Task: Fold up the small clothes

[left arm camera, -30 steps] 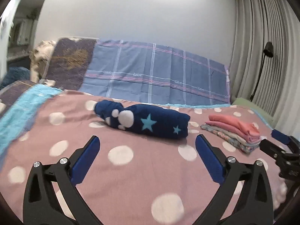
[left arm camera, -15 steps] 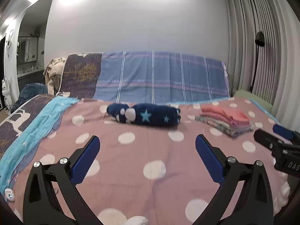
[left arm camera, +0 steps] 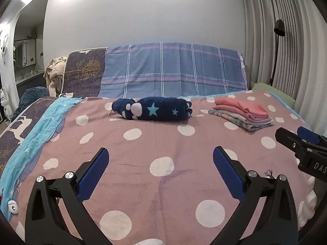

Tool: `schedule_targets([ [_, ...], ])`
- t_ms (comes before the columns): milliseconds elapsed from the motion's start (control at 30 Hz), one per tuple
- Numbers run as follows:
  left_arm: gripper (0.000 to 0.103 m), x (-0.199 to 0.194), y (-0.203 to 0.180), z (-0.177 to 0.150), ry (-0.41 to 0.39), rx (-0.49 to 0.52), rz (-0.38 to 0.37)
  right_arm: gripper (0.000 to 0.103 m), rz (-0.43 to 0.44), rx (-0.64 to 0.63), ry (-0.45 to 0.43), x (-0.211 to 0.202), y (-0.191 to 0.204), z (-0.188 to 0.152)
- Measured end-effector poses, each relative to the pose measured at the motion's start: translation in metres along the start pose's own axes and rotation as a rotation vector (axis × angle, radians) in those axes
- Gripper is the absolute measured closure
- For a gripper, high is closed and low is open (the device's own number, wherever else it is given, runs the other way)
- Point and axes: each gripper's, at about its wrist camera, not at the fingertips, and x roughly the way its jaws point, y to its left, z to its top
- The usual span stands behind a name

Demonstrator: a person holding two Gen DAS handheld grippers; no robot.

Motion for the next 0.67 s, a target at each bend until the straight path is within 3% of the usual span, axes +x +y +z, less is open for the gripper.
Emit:
schedule_targets([
  [667, 0.001, 0.020, -0.011, -0.004, 0.037, 0.020, -0.003, 0.002, 0.013, 0.017, 0.052, 0.024, -0.004, -0.004],
])
